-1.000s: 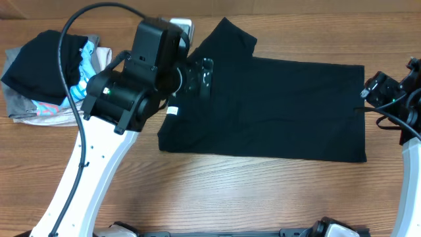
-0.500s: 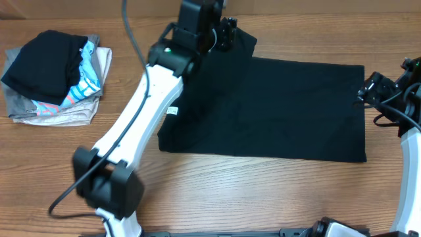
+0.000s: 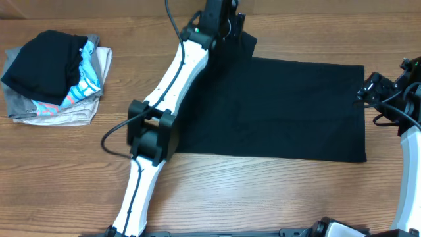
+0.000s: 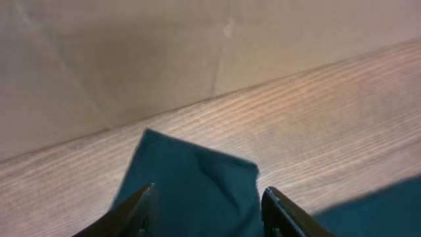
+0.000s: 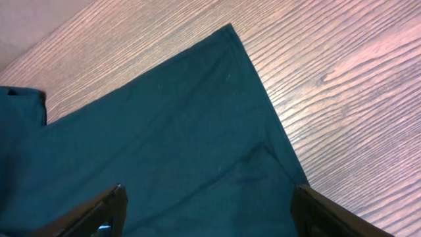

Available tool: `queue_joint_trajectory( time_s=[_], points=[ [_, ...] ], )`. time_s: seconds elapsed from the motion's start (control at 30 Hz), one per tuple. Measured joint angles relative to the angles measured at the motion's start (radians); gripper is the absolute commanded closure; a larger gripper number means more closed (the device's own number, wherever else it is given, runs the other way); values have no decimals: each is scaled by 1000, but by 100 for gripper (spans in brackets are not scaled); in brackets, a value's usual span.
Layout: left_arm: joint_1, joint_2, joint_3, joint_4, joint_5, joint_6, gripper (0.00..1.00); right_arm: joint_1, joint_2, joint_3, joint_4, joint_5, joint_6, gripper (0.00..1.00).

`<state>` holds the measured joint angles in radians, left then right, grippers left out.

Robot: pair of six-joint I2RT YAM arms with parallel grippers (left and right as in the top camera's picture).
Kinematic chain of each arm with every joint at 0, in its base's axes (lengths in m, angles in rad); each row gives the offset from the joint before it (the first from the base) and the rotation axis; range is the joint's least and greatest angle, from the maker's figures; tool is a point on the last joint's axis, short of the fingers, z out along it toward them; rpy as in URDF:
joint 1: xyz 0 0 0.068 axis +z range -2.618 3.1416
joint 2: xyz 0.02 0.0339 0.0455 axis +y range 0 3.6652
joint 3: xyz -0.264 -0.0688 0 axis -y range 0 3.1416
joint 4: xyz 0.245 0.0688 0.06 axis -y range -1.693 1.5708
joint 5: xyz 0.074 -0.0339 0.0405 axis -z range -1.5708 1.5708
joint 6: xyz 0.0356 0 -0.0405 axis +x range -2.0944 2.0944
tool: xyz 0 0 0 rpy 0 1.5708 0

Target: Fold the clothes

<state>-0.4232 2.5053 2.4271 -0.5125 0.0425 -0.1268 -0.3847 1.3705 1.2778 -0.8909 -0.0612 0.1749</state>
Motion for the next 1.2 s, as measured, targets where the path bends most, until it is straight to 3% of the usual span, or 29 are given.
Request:
queue_joint_trajectory(
  time_s=[0.13,0.2,0.3,0.33,0.47,0.8,1.2],
  points=[
    [37,111,206,-65,16,-6,50,0,0,0,1,-3,0,16],
    [58,137,235,-64,19,-14,57,0,0,0,1,-4,0,16],
    [78,174,245,-39,22,-22,77,0,0,0,0,-7,0,16],
    [84,189,246,-32,22,-24,79,0,0,0,0,-9,0,16],
    [88,252,246,-25,26,-29,74,0,0,0,0,-10,0,16],
    [45,327,246,-11,28,8,75,2,0,0,0,-20,0,17],
    [52,375,283,-206,5,27,75,9,1,0,5,-20,0,17]
  ],
)
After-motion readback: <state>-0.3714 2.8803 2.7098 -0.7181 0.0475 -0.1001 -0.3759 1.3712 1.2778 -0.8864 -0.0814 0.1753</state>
